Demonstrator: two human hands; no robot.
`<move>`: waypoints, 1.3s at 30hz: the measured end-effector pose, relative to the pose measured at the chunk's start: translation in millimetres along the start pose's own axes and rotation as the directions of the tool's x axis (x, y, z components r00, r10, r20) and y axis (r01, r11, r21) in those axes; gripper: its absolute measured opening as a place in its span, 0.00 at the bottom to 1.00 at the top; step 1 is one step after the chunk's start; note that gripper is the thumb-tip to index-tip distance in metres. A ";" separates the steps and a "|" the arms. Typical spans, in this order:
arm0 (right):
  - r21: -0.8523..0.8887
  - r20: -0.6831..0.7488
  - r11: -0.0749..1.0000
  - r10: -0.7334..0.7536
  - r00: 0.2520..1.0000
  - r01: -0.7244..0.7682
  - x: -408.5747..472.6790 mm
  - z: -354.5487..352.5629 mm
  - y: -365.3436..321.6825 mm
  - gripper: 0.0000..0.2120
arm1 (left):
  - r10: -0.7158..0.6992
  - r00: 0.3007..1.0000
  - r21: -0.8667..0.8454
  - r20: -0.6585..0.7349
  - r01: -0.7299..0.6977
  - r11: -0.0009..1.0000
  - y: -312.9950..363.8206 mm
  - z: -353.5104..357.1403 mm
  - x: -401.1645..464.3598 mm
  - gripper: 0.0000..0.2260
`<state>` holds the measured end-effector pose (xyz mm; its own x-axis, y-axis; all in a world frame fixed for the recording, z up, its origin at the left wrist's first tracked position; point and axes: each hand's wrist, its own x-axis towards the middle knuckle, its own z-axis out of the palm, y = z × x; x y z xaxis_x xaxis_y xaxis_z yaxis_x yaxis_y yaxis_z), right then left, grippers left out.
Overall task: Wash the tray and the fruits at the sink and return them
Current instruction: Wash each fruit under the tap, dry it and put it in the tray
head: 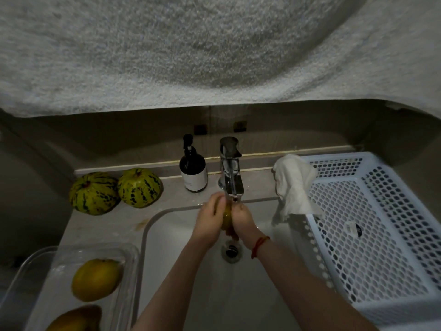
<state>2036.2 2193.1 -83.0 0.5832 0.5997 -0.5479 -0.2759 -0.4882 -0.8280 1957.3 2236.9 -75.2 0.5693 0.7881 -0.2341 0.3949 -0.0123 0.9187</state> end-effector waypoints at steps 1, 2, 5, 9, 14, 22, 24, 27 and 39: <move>0.000 -0.012 1.000 -0.022 1.000 0.022 -0.3 -0.6 0.2 0.14 | 0.018 0.998 -0.035 0.064 -0.016 0.999 4.0 3.2 -0.4 0.12; 0.007 -0.019 0.999 -0.052 0.998 0.052 -0.7 -2.4 1.8 0.16 | 0.026 0.995 -0.063 0.100 -0.020 0.998 6.3 5.6 -1.4 0.13; -0.011 -0.033 0.968 -0.252 0.967 0.252 -10.7 -14.2 8.2 0.18 | -0.032 0.996 -0.189 0.088 0.048 0.981 11.0 9.5 -4.5 0.09; -0.415 0.105 0.752 -0.519 0.848 0.511 -15.5 -37.0 18.7 0.15 | -0.458 0.866 -0.406 0.202 0.499 0.765 17.0 11.3 2.9 0.14; -0.219 0.346 0.838 -0.412 0.843 0.500 -18.0 -50.5 2.4 0.26 | -0.494 0.798 -0.317 0.345 0.595 0.739 20.7 13.7 6.0 0.17; -0.044 0.235 0.937 -0.328 0.915 0.348 -12.2 -39.0 5.4 0.21 | -0.121 0.970 -0.129 0.211 0.150 0.980 -2.4 13.7 -2.9 0.20; -0.012 0.139 0.951 -0.306 0.942 0.310 -9.4 -34.1 6.7 0.10 | 0.011 0.987 -0.057 0.159 -0.002 0.998 -9.4 14.0 -12.4 0.16; 0.024 0.074 0.988 -0.155 0.985 0.154 -9.3 -22.8 1.9 0.14 | 0.070 0.994 0.074 0.082 -0.076 0.994 -8.8 12.2 -16.1 0.20; -0.106 -0.025 0.972 -0.214 0.976 0.210 -14.0 -28.7 12.6 0.23 | -0.132 0.979 -0.193 0.152 0.161 0.968 17.7 16.5 2.6 0.09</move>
<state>2046.5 2160.4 -82.3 0.6475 0.6745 -0.3547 -0.0642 -0.4156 -0.9073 1977.6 2228.5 -64.9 0.6151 0.6797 -0.3995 0.3346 0.2337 0.9129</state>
